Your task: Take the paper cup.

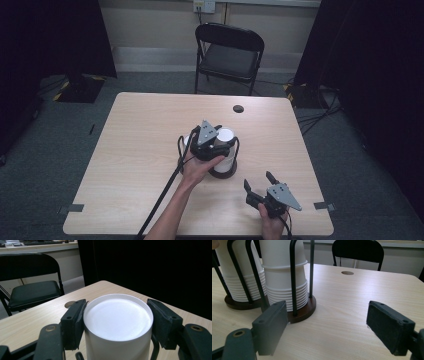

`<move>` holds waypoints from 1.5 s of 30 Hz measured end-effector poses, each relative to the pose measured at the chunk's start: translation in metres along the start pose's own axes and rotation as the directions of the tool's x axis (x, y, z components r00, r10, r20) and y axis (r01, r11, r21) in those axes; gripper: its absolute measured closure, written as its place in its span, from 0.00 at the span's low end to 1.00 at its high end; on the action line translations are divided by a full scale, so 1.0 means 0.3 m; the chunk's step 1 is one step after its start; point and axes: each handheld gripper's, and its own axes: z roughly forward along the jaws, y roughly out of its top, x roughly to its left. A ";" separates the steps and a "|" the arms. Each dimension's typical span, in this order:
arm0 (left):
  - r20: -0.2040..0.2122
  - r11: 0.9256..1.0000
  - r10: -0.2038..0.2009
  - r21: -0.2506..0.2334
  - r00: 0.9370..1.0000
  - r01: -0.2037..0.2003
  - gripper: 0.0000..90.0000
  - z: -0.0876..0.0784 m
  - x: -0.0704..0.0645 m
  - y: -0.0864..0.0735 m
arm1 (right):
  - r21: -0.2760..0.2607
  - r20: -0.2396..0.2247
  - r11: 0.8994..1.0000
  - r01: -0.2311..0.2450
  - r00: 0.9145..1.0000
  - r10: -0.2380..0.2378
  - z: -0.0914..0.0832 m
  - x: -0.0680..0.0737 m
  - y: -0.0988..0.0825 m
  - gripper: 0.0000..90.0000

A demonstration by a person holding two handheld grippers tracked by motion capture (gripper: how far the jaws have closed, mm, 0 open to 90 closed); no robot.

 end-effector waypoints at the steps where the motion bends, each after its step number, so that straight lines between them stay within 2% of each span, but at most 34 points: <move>1: 0.002 1.000 -0.003 -0.004 1.000 0.003 0.38 -0.001 -0.001 0.001 | -0.001 -0.001 1.000 -0.002 1.000 0.002 0.000 -0.001 0.000 0.18; 5: 0.000 1.000 0.013 -0.016 1.000 -0.013 0.38 -0.008 -0.008 0.006 | -0.011 0.000 1.000 -0.012 1.000 0.012 -0.003 -0.005 -0.002 0.18; 13: 0.006 0.999 -0.009 -0.036 1.000 0.009 0.38 -0.026 0.002 0.027 | -0.004 -0.001 1.000 -0.006 1.000 0.006 -0.001 -0.003 -0.001 0.18; 20: 0.009 0.999 -0.002 -0.042 1.000 0.003 0.38 -0.032 -0.001 0.035 | -0.008 0.000 1.000 -0.006 1.000 0.006 -0.002 -0.003 -0.001 0.18; 26: 0.003 0.998 0.009 -0.067 1.000 -0.009 0.38 -0.049 0.000 0.051 | -0.006 -0.002 1.000 -0.006 1.000 0.006 -0.001 -0.003 -0.001 0.18; 29: 0.009 0.998 -0.002 -0.068 1.000 0.002 0.38 -0.052 0.001 0.054 | -0.006 -0.001 1.000 -0.006 1.000 0.006 -0.001 -0.003 -0.001 0.18; 33: 0.007 0.997 0.009 -0.080 1.000 -0.008 0.38 -0.058 -0.003 0.062 | -0.007 -0.003 1.000 -0.005 1.000 0.005 -0.001 -0.003 -0.001 0.18; 39: 0.016 0.995 0.001 -0.096 1.000 0.001 0.38 -0.066 -0.002 0.069 | -0.007 -0.002 1.000 -0.007 1.000 0.007 -0.002 -0.003 -0.001 0.18; 45: 0.014 0.992 0.015 -0.122 1.000 -0.013 0.38 -0.089 -0.009 0.087 | -0.009 0.001 1.000 -0.009 1.000 0.009 -0.002 -0.003 -0.001 0.18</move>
